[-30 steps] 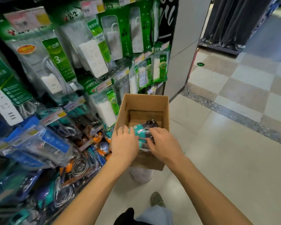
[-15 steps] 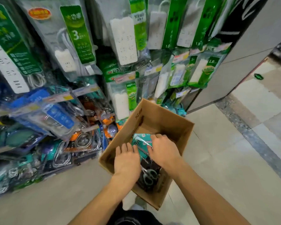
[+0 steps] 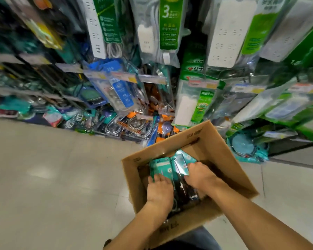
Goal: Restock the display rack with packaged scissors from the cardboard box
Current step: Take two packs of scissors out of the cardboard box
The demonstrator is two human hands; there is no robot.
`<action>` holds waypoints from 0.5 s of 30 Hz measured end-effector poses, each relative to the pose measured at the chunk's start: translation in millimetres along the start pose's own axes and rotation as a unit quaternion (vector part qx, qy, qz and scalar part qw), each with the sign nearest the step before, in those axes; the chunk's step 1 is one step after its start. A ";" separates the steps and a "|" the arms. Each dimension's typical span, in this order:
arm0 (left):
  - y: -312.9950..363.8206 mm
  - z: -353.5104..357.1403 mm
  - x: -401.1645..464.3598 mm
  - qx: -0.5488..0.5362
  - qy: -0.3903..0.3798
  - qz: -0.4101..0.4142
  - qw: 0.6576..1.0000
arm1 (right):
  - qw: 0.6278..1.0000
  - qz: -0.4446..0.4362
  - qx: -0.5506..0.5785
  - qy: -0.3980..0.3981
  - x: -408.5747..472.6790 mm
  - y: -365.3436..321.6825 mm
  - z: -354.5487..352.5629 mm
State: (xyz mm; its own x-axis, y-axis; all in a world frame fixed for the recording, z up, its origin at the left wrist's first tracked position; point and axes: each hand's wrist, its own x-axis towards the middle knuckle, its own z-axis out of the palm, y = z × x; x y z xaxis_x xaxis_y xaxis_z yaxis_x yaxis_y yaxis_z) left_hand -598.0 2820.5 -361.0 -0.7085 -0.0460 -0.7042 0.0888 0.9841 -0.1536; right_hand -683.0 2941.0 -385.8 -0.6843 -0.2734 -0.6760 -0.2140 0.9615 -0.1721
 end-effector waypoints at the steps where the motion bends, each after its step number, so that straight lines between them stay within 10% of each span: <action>1: 3.3 2.1 1.8 -0.012 -0.010 -0.018 1.000 | 1.000 -0.005 0.002 -0.015 4.6 4.2 -0.9; 15: 24.2 32.0 33.0 -0.364 -0.042 -0.193 0.910 | 0.988 0.024 0.109 -0.106 37.1 24.4 13.8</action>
State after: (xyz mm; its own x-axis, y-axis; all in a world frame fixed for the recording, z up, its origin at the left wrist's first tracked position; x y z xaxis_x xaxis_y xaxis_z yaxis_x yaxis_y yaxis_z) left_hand -596.9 2837.3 -410.2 -0.5301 -0.3947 -0.7505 -0.6643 0.7434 0.0782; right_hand -703.9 2954.8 -424.9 -0.5243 -0.2369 -0.8179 -0.0126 0.9626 -0.2708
